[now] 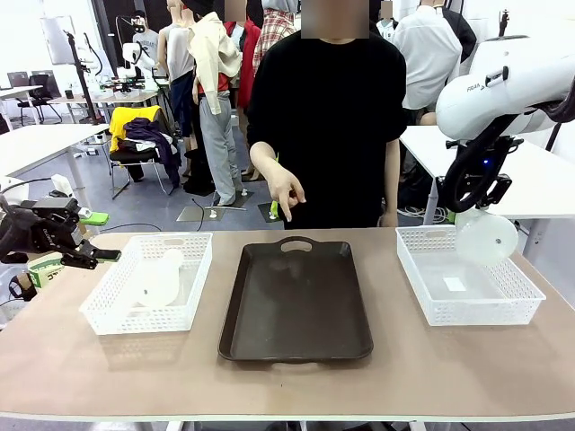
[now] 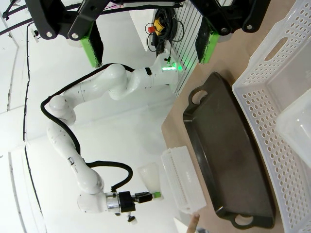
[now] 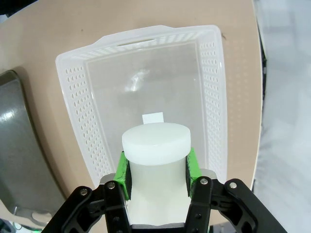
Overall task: Prepare the laboratory tools.
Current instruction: While moving the picked Big flask to the Handle tray indicated by the person, stop as directed by the person.
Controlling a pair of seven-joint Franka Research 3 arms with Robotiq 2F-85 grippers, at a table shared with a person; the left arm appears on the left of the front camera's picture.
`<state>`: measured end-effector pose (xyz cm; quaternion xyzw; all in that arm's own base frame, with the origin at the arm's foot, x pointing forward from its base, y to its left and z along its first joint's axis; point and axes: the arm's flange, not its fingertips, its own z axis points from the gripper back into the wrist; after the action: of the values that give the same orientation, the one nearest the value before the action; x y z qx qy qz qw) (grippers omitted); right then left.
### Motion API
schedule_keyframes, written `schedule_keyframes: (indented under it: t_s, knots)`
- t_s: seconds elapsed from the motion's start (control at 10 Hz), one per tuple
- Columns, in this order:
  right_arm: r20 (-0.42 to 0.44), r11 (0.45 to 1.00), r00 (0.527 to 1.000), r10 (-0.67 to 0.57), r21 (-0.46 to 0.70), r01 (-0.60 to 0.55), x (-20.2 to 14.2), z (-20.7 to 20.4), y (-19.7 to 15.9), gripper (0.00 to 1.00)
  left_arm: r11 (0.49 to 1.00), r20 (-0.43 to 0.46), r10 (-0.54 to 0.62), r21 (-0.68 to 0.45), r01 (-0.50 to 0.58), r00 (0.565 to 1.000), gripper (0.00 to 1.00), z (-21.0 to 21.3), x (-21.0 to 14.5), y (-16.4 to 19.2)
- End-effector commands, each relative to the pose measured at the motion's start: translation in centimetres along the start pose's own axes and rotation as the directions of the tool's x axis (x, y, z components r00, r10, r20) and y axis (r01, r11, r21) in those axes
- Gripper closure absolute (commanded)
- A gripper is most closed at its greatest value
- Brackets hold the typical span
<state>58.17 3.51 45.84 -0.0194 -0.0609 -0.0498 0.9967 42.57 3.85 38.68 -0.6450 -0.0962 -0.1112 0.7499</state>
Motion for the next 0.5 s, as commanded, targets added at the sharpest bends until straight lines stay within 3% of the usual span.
schedule_keyframes:
  t_s: [0.0,0.4]
  knots:
    - [-0.001,1.0,1.0,-0.001,0.0,0.001,0.44,-0.02,-0.01,1.0,1.0,-0.005,-0.003,0.012,0.003,1.0,0.0,0.14,-0.05,-0.1]
    - [-0.002,1.0,1.0,0.0,0.0,0.0,0.03,-0.14,-0.02,1.0,1.0,-0.005,-0.003,0.012,0.003,1.0,0.0,0.14,-0.05,-0.1]
